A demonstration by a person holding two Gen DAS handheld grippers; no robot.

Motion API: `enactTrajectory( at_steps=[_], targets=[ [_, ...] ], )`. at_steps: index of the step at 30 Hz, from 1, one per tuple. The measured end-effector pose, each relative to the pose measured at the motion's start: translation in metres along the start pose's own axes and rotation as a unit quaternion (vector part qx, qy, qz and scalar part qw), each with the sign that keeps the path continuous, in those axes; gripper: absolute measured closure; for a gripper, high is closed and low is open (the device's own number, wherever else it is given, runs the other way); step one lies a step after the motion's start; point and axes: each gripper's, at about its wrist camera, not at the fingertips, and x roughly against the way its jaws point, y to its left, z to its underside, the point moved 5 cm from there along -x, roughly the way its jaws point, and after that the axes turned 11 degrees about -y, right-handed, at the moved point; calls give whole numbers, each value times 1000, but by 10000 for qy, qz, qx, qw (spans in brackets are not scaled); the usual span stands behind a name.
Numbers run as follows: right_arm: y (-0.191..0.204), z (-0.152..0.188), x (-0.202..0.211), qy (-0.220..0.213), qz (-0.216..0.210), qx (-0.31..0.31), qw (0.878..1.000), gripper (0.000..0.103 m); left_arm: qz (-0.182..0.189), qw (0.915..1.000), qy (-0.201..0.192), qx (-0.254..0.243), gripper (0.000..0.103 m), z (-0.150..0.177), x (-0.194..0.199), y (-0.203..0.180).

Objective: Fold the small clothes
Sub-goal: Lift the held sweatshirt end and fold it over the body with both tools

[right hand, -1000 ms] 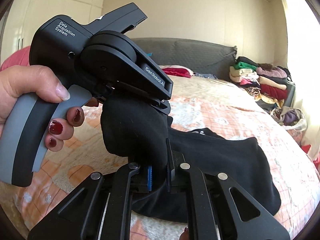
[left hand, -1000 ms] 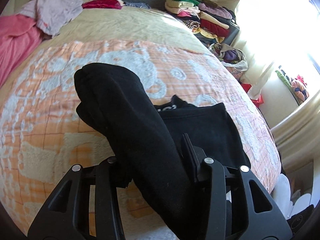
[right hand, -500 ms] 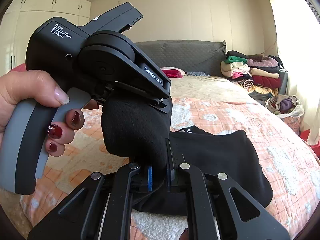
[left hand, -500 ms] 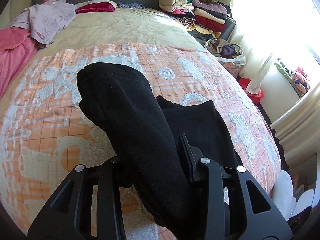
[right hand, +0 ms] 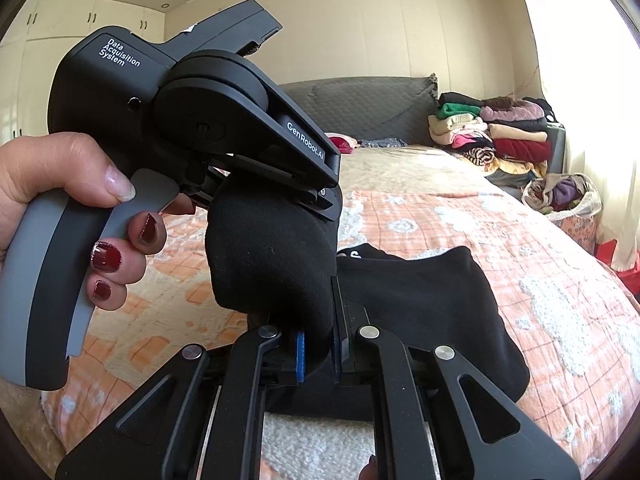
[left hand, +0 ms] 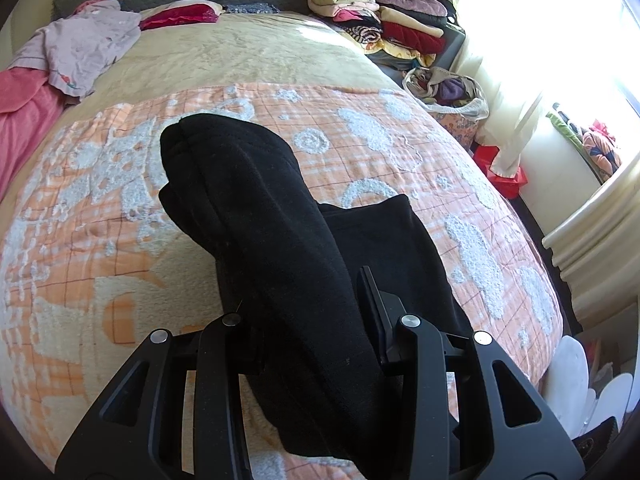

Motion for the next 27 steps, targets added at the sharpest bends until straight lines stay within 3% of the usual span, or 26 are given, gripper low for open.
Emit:
enactTrajectory(
  at_steps=[27],
  targets=[
    [-54,32,-1,256,203,-957,9949,95,-88,9983,416,-389,74,15,-55,-58]
  ],
)
